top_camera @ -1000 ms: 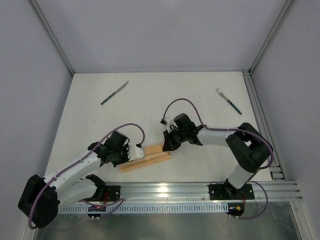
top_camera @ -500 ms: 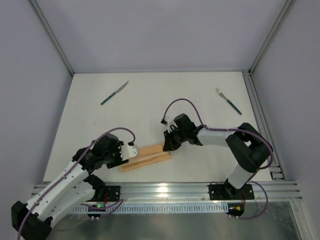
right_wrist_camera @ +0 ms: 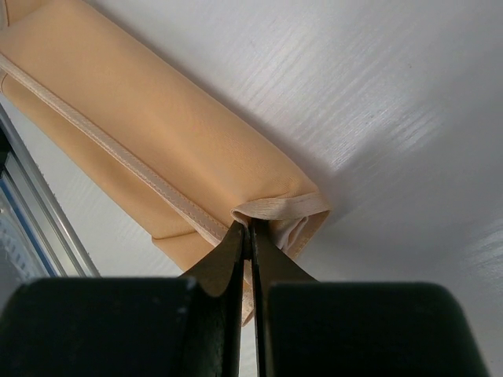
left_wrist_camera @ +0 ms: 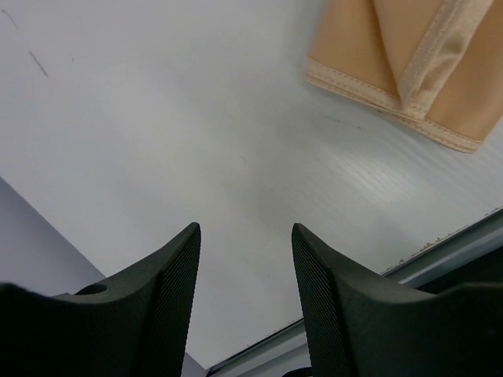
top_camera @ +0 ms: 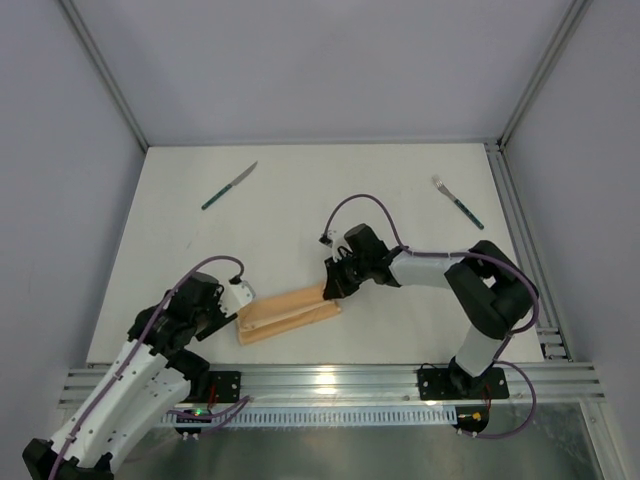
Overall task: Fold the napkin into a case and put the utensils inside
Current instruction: Move the smaller rectangle folded napkin to the center of the board.
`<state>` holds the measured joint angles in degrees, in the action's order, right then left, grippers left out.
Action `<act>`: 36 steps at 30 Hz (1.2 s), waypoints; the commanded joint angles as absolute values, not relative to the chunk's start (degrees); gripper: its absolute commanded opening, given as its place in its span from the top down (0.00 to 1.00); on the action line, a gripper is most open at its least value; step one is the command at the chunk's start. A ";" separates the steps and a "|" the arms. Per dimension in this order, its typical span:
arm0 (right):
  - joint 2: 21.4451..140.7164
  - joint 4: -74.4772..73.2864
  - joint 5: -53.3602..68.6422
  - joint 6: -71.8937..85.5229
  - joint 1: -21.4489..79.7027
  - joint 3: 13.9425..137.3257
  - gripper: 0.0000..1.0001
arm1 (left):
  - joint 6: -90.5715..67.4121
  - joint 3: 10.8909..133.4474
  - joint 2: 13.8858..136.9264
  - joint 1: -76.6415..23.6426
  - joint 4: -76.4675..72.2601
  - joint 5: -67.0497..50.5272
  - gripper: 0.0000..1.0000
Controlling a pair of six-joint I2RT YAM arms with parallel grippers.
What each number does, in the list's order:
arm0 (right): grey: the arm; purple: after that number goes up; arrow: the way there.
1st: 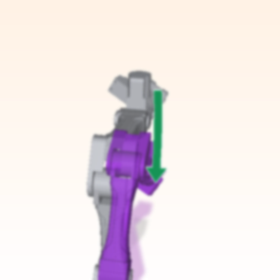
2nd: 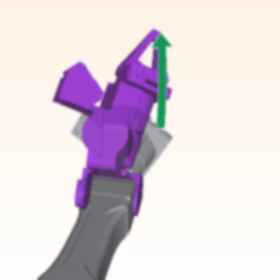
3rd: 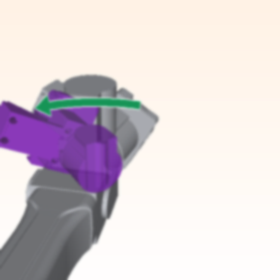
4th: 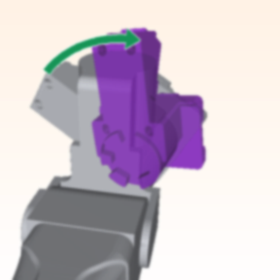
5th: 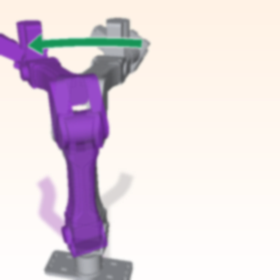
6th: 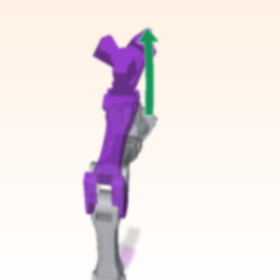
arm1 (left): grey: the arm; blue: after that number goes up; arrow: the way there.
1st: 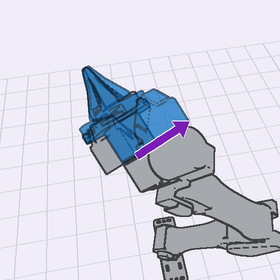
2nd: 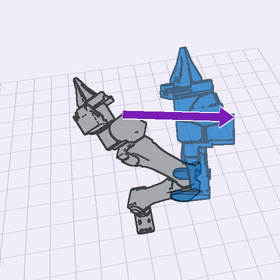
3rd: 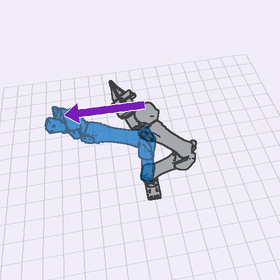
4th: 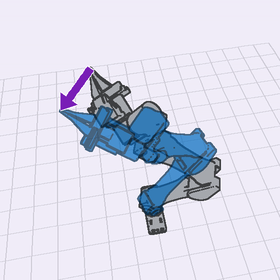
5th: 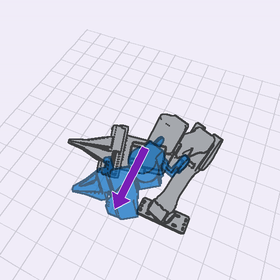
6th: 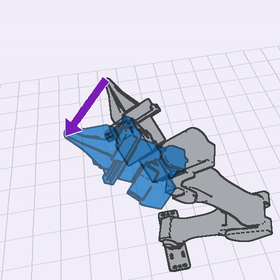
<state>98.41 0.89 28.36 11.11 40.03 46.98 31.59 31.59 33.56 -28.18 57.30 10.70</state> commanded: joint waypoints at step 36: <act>108.72 -8.35 19.77 17.84 45.00 64.07 0.96 | 42.88 47.09 24.68 -17.40 68.20 2.29 0.31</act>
<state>108.16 -6.35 21.69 17.47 44.58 62.54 36.84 40.29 21.12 -17.80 67.09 6.37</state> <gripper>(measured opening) 0.057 0.689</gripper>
